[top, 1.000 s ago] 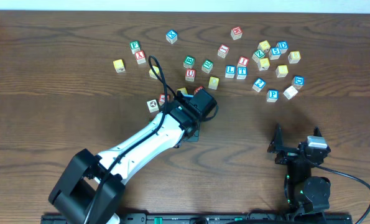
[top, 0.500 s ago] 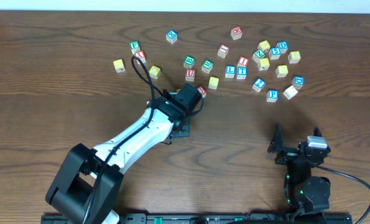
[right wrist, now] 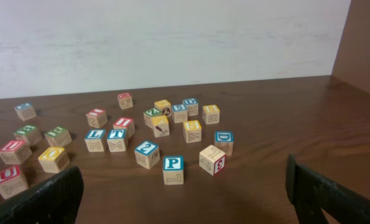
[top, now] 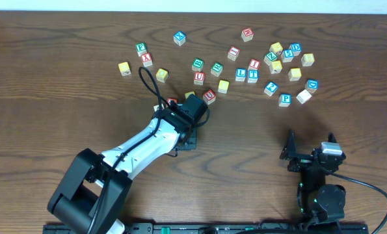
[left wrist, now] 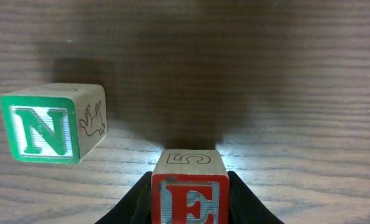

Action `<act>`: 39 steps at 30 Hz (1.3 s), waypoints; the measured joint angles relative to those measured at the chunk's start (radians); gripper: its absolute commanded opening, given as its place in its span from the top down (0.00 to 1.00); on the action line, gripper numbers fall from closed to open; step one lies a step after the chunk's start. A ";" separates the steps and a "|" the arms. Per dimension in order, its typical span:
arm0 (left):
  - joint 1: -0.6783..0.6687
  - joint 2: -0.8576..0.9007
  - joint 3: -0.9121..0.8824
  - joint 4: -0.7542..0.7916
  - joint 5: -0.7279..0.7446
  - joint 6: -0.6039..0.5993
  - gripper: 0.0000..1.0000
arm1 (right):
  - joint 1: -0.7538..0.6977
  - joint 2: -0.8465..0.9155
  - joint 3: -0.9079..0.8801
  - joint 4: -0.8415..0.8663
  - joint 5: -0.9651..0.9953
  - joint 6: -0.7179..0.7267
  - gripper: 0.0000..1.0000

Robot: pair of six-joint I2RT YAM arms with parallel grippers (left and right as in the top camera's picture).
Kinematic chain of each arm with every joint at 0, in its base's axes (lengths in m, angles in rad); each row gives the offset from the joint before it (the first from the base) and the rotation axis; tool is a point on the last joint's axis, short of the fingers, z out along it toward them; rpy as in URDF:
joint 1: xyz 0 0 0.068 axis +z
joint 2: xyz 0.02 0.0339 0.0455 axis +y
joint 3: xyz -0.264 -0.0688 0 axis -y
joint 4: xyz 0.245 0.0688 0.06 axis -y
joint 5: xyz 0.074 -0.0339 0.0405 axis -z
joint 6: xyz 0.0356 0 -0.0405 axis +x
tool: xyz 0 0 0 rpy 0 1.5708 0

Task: Spell out NEURIPS
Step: 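Lower the red E block onto the table right of the N block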

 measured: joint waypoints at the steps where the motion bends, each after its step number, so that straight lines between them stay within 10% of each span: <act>1: 0.002 0.000 -0.006 0.008 0.000 0.005 0.92 | 0.000 0.000 0.000 0.000 0.000 0.000 0.01; 39: 0.047 0.000 -0.047 0.114 -0.054 0.069 0.92 | 0.000 0.000 0.000 0.000 0.000 0.000 0.01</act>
